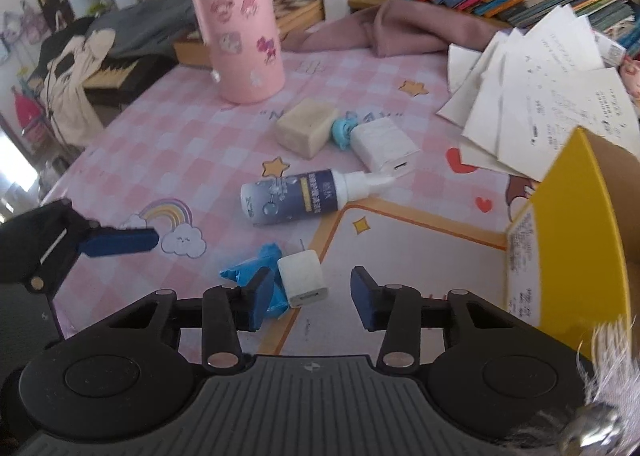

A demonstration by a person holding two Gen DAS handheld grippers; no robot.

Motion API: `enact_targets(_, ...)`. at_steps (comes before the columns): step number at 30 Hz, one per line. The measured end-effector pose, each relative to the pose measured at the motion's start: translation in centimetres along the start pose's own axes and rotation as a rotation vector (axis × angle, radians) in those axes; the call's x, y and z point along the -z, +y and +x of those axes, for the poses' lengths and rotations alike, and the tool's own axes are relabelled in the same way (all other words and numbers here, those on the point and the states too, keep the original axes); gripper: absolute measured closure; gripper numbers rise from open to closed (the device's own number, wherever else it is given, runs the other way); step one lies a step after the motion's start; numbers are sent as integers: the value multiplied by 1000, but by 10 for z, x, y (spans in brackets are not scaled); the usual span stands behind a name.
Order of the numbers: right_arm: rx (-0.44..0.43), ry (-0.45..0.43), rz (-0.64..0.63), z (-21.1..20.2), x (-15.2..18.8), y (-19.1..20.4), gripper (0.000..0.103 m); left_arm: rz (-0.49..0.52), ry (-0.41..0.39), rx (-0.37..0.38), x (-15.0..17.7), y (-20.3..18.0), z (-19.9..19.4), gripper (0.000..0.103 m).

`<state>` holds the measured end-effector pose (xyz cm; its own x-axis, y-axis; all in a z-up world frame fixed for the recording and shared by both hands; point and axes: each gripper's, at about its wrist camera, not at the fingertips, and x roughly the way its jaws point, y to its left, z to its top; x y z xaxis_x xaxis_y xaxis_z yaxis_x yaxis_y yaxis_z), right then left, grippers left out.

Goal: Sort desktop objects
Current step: 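Approach the blue cloth with the left tool while the right tool approaches the white charger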

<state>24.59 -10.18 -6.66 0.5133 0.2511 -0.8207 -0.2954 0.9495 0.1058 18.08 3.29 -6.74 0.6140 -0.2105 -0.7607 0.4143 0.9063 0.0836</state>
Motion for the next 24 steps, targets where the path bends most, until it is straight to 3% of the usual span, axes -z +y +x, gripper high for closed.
enact_targets(8, -33, 32, -33, 16, -10, -1, 67, 32, 28, 31, -7, -7, 15, 4)
enact_targets(12, -40, 27, -30, 15, -12, -7, 81, 28, 29, 41, -12, -7, 21, 8)
enact_targets(16, -3, 31, -3, 12, -13, -21, 82, 1, 45, 49, -15, -5, 32, 14)
enact_targets(22, -15, 25, 5, 10, -13, -27, 81, -26, 66, 68, -16, 0, 41, 36)
enact_targets(24, -29, 13, 9, 9, -15, -27, 80, -24, 65, 71, -15, 1, 39, 51)
